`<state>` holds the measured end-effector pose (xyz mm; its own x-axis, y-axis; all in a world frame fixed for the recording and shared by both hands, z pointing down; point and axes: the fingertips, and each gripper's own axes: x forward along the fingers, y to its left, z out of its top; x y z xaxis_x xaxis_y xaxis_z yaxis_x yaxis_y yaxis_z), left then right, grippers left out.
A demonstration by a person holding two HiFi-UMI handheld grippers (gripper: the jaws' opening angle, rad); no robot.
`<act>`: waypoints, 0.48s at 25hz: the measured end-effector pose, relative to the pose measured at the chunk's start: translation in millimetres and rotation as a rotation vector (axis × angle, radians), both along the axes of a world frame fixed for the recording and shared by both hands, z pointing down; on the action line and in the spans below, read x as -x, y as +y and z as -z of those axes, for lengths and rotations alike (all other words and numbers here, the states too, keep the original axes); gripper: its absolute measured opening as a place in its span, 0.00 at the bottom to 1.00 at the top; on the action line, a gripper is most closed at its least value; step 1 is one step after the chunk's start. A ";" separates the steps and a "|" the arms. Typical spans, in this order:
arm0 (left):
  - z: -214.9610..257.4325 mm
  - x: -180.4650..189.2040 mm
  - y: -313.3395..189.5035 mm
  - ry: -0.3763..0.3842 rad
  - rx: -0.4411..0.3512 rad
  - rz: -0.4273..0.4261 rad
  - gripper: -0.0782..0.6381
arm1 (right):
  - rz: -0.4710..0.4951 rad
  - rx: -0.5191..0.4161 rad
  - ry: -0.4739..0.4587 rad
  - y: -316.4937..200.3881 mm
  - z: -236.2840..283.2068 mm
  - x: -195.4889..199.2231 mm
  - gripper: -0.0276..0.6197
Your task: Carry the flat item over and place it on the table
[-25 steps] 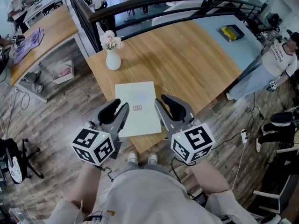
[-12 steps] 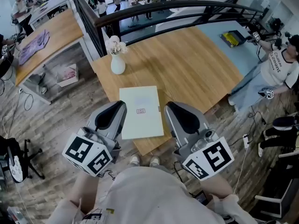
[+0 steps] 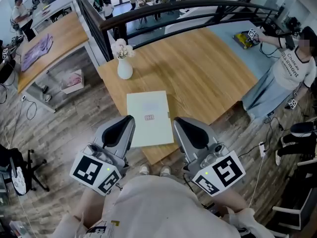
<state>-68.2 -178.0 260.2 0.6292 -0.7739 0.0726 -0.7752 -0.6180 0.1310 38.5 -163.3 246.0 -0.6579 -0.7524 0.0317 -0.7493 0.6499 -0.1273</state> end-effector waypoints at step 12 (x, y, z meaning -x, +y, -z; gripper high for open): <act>-1.7 7.9 -2.5 0.005 0.005 0.039 0.11 | 0.009 0.022 0.006 -6.0 -5.4 1.0 0.04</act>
<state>-76.1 -180.5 261.8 0.5987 -0.7976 0.0734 -0.7982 -0.5865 0.1376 37.5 -169.2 251.4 -0.6644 -0.7455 0.0524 -0.7443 0.6536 -0.1371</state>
